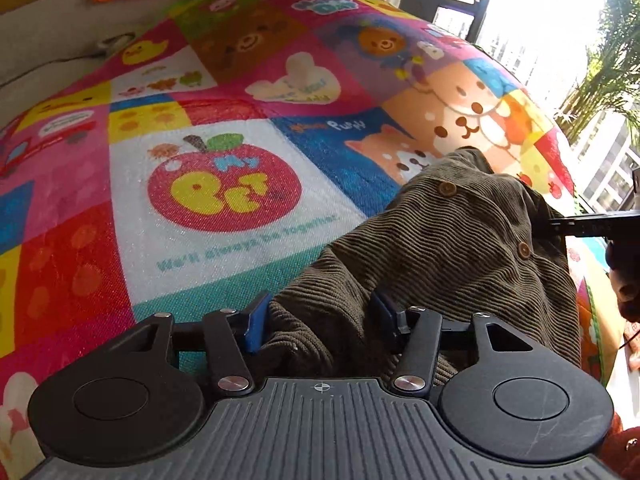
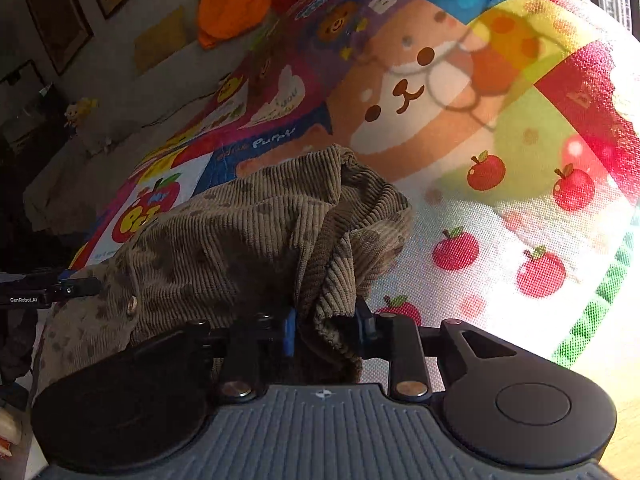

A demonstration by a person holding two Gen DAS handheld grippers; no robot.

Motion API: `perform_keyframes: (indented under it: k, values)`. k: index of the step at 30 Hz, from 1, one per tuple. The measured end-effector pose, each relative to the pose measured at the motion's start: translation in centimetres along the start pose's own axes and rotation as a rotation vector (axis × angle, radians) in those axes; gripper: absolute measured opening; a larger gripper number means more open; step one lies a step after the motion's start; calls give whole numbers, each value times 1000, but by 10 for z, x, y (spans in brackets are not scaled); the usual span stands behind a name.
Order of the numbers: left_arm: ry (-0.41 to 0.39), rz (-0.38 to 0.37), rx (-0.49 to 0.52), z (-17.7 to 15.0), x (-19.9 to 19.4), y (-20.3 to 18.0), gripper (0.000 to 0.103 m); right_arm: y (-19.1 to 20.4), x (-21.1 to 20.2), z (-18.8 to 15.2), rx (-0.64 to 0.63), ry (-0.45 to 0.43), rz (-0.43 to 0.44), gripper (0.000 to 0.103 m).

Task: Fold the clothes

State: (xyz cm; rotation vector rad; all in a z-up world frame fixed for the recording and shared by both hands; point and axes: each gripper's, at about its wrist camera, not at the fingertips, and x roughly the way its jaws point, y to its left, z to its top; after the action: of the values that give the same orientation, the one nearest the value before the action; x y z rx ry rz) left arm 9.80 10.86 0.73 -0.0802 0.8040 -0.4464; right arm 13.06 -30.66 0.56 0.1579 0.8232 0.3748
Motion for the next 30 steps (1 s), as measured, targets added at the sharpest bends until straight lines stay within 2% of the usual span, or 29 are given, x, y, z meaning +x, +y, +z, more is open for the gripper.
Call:
perform_keyframes:
  k: [3, 6, 9, 11, 14, 15, 19, 20, 22, 24, 26, 29, 30]
  values:
    - [2, -31, -34, -11, -8, -3, 56, 14, 37, 37, -121, -18, -36, 24]
    - [-3, -73, -66, -22, -14, -10, 56, 34, 76, 75, -193, -45, -33, 23]
    - [-5, -143, -105, -29, -14, -24, 54, 58, 110, 105, -269, -64, -42, 23]
    - [-4, -186, -91, -32, -14, -40, 54, 71, 127, 119, -316, -63, -60, 23]
    - [15, -259, -55, -39, -10, -67, 54, 67, 134, 125, -349, -62, -137, 35]
    - [27, -285, -40, -41, -8, -75, 55, 64, 134, 124, -356, -65, -168, 35]
    - [67, -358, 20, -46, -4, -99, 62, 36, 108, 110, -388, -89, -374, 40]
    - [66, -358, 32, -45, -7, -100, 64, 28, 97, 106, -381, -98, -383, 40]
    - [62, -356, 58, -42, -11, -103, 70, 19, 63, 93, -358, -117, -333, 40]
    - [51, -345, 77, -36, -17, -102, 71, 15, 27, 78, -341, -135, -260, 46]
    - [7, -304, 77, -18, -23, -96, 75, 21, -2, 62, -364, -141, -195, 53]
    - [-57, -243, 73, 9, -31, -86, 83, 32, -32, 49, -383, -158, -128, 55]
    - [-65, -228, 32, 23, -22, -79, 87, 35, -38, 49, -376, -164, -104, 55]
